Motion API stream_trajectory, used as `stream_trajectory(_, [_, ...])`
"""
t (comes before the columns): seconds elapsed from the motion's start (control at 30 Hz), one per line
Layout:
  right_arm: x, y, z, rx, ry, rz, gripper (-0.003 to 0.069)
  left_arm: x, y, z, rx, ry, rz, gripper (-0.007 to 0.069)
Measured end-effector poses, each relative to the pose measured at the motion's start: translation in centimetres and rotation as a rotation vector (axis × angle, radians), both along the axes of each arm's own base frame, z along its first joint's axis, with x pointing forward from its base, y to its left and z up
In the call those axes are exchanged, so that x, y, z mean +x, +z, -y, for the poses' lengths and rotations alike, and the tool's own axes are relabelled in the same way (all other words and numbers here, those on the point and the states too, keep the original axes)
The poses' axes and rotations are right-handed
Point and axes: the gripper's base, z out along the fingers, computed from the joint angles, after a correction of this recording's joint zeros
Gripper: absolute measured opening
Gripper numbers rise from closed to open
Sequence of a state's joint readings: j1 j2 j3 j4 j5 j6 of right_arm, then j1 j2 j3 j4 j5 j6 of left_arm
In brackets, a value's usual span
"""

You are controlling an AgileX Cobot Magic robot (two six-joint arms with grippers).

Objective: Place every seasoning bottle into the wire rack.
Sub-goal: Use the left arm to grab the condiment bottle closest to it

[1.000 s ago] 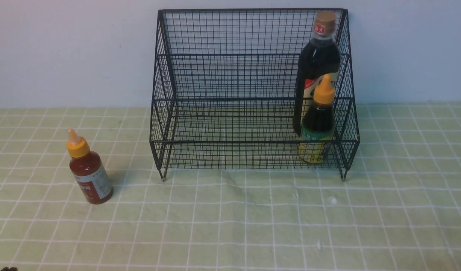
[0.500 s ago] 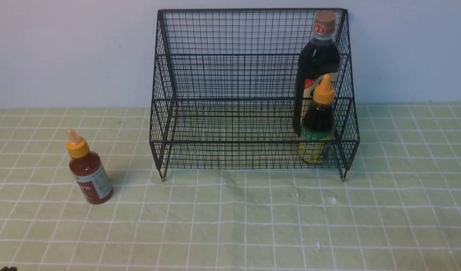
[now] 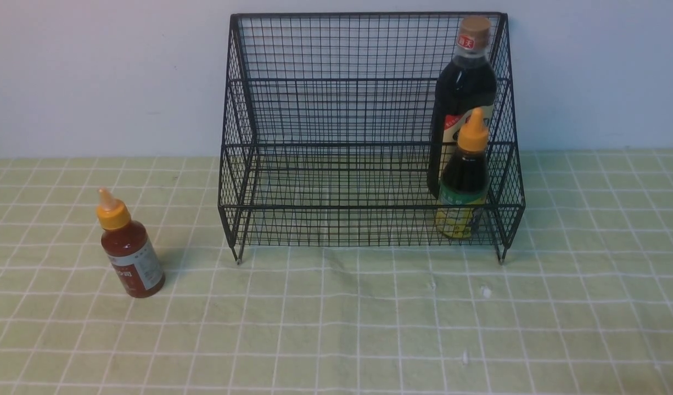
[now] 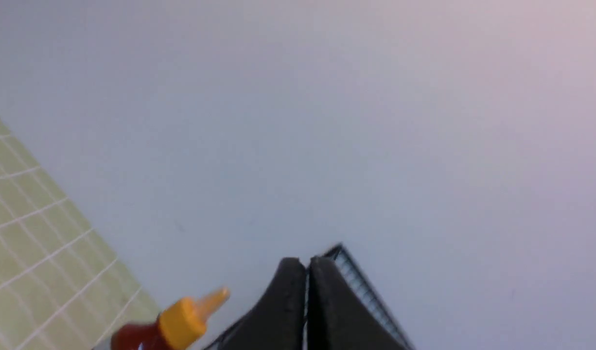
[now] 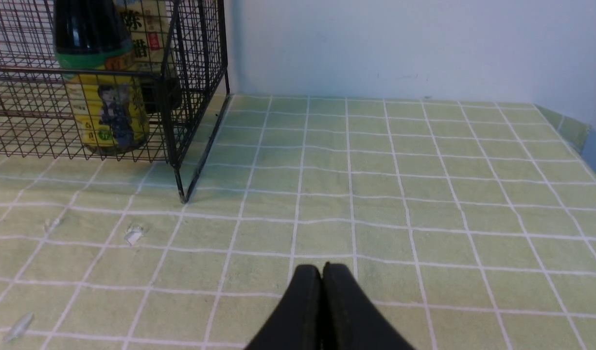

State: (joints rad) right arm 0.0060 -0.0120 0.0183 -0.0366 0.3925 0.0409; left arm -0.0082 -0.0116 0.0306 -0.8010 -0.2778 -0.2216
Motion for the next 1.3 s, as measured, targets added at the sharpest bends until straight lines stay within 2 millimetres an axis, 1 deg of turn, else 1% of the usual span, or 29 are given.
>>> stream_trajectory(0.1, [0.0, 0.0, 0.0, 0.0, 0.0, 0.0, -0.0015, -0.3, 0.6, -0.6, -0.023, 0.069, 0.071, -0.0006])
stream_trajectory(0.13, [0.0, 0.0, 0.0, 0.0, 0.0, 0.0, -0.0015, -0.5, 1.3, -0.6, 0.004, 0.077, 0.094, -0.0006])
stream_trajectory(0.17, [0.0, 0.0, 0.0, 0.0, 0.0, 0.0, -0.0015, -0.5, 1.5, -0.6, 0.012, 0.078, 0.097, -0.0006])
stream_trajectory(0.2, [0.0, 0.0, 0.0, 0.0, 0.0, 0.0, -0.0015, -0.9, 3.0, -0.5, 0.103, 0.092, 0.136, -0.0006])
stream_trajectory(0.27, [0.0, 0.0, 0.0, 0.0, 0.0, 0.0, -0.0015, -1.2, 5.0, -0.2, 0.221, 0.111, 0.169, -0.0006])
stream_trajectory(0.3, [0.0, 0.0, 0.0, 0.0, 0.0, 0.0, -0.0015, -1.3, 6.6, 0.1, 0.312, 0.119, 0.18, -0.0006])
stream_trajectory(0.37, [0.0, 0.0, 0.0, 0.0, 0.0, 0.0, -0.0015, -0.9, 9.2, 0.7, 0.438, 0.083, 0.139, -0.0006])
stream_trajectory(0.4, [0.0, 0.0, 0.0, 0.0, 0.0, 0.0, -0.0015, -0.4, 10.4, 1.1, 0.494, 0.046, 0.086, -0.0006])
stream_trajectory(0.43, [0.0, 0.0, 0.0, 0.0, 0.0, 0.001, -0.0015, 0.1, 10.8, 1.4, 0.528, 0.005, 0.027, -0.0006])
stream_trajectory(0.47, [0.0, 0.0, 0.0, 0.0, 0.0, 0.001, -0.0015, 1.1, 11.9, 1.9, 0.589, -0.062, -0.082, -0.0006])
stream_trajectory(0.5, [0.0, 0.0, 0.0, 0.0, 0.0, 0.001, -0.0015, 1.6, 12.3, 2.1, 0.625, -0.097, -0.148, -0.0006])
stream_trajectory(0.57, [0.0, 0.0, 0.0, 0.0, 0.0, 0.001, -0.0015, 3.9, 13.2, 2.6, 0.71, -0.231, -0.407, -0.0006])
stream_trajectory(0.67, [0.0, 0.0, 0.0, 0.0, 0.0, 0.001, -0.0015, 7.7, 13.3, 2.8, 0.798, -0.428, -0.829, -0.0006])
stream_trajectory(0.7, [0.0, 0.0, 0.0, 0.0, 0.0, 0.001, -0.0015, 8.8, 13.3, 2.7, 0.813, -0.469, -0.926, -0.0006])
stream_trajectory(0.73, [0.0, 0.0, 0.0, 0.0, 0.0, 0.001, -0.0015, 10.3, 13.3, 2.6, 0.832, -0.521, -1.054, -0.0006])
stream_trajectory(0.8, [0.0, 0.0, 0.0, 0.0, 0.0, 0.001, -0.0015, 12.5, 13.5, 2.5, 0.836, -0.58, -1.182, -0.0006])
stream_trajectory(0.83, [0.0, 0.0, 0.0, 0.0, 0.0, 0.001, -0.0015, 14.0, 13.6, 2.5, 0.831, -0.61, -1.242, -0.0006])
stream_trajectory(0.9, [0.0, 0.0, 0.0, 0.0, 0.0, 0.001, -0.0015, 17.2, 13.8, 2.5, 0.825, -0.663, -1.329, -0.0006])
stream_trajectory(0.93, [0.0, 0.0, 0.0, 0.0, 0.0, 0.001, -0.0015, 17.8, 13.9, 2.5, 0.825, -0.673, -1.337, -0.0006])
stream_trajectory(0.97, [0.0, 0.0, 0.0, 0.0, 0.0, 0.001, -0.0015, 19.0, 13.8, 2.6, 0.828, -0.691, -1.352, -0.0006])
stream_trajectory(1.03, [0.0, 0.0, 0.0, 0.0, 0.0, 0.001, -0.0015, 22.7, 13.2, 2.8, 0.833, -0.736, -1.371, -0.0006])
stream_trajectory(1.07, [0.0, 0.0, 0.0, 0.0, 0.0, 0.001, -0.0015, 23.6, 13.0, 2.8, 0.838, -0.749, -1.374, -0.0006])
stream_trajectory(1.1, [0.0, 0.0, 0.0, 0.0, 0.0, 0.001, -0.0015, 24.0, 12.9, 2.9, 0.838, -0.754, -1.376, -0.0006])
stream_trajectory(1.13, [0.0, 0.0, 0.0, 0.0, 0.0, 0.001, -0.0015, 25.1, 12.5, 2.9, 0.838, -0.769, -1.38, -0.0006])
stream_trajectory(1.17, [0.0, 0.0, 0.0, 0.0, 0.0, 0.001, -0.0015, 25.6, 12.2, 2.9, 0.837, -0.775, -1.387, -0.0006])
stream_trajectory(1.3, [0.0, 0.0, 0.0, 0.0, 0.0, 0.001, -0.0015, 26.3, 11.9, 2.9, 0.839, -0.781, -1.394, -0.0006])
